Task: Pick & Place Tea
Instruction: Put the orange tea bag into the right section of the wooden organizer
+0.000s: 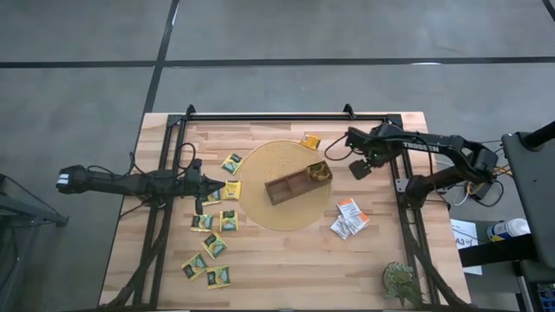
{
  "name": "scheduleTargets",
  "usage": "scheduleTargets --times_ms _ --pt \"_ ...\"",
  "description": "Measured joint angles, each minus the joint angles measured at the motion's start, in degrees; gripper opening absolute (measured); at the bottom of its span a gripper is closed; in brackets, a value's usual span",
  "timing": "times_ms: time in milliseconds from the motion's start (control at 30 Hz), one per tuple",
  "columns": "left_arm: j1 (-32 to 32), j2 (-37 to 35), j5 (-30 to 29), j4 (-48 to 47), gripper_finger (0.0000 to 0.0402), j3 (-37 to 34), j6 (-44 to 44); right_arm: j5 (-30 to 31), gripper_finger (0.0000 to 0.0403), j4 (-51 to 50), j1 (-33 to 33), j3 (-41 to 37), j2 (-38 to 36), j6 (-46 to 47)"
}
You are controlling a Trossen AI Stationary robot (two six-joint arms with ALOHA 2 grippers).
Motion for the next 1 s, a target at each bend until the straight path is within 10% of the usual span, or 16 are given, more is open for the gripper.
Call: scheduleTargets --times_ms 1000 --pt "0.0 0.0 0.0 -0.01 0.0 0.0 0.01 -2.17 0.0241 24.6 -18.21 -13.92 1.66 -6.76"
